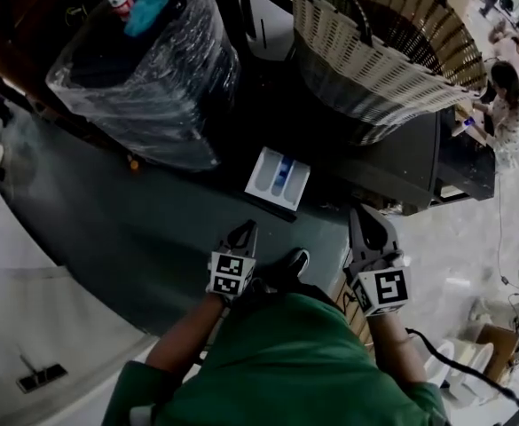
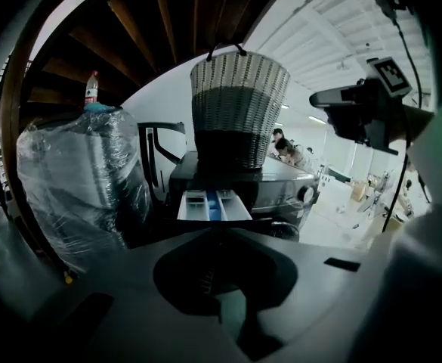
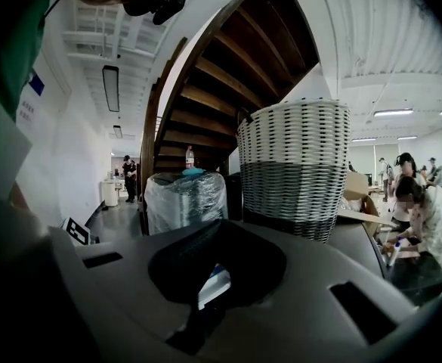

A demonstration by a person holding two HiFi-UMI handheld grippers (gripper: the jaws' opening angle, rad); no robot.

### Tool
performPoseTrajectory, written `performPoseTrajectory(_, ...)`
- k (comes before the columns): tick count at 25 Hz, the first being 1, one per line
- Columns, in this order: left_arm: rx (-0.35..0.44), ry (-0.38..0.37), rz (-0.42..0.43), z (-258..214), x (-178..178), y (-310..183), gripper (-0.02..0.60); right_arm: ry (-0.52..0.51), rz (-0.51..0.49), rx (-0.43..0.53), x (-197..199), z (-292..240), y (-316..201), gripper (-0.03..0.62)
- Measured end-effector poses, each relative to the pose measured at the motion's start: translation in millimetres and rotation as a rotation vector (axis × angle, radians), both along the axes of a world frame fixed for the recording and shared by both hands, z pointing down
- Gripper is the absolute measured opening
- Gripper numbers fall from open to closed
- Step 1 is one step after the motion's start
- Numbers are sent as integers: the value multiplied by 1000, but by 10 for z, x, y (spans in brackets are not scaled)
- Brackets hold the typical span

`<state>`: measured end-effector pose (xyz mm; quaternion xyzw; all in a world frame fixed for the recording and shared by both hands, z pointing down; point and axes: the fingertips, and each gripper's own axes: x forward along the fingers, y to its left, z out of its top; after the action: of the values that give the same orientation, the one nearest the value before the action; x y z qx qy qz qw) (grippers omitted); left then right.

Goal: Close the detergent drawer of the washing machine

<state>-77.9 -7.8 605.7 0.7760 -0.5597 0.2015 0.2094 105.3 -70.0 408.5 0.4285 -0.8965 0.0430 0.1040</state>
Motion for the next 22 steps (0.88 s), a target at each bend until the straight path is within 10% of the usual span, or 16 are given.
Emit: performPoseTrajectory(22, -134, -42, 25, 620, 266, -567, 32, 31, 34, -118, 315, 466, -597, 15)
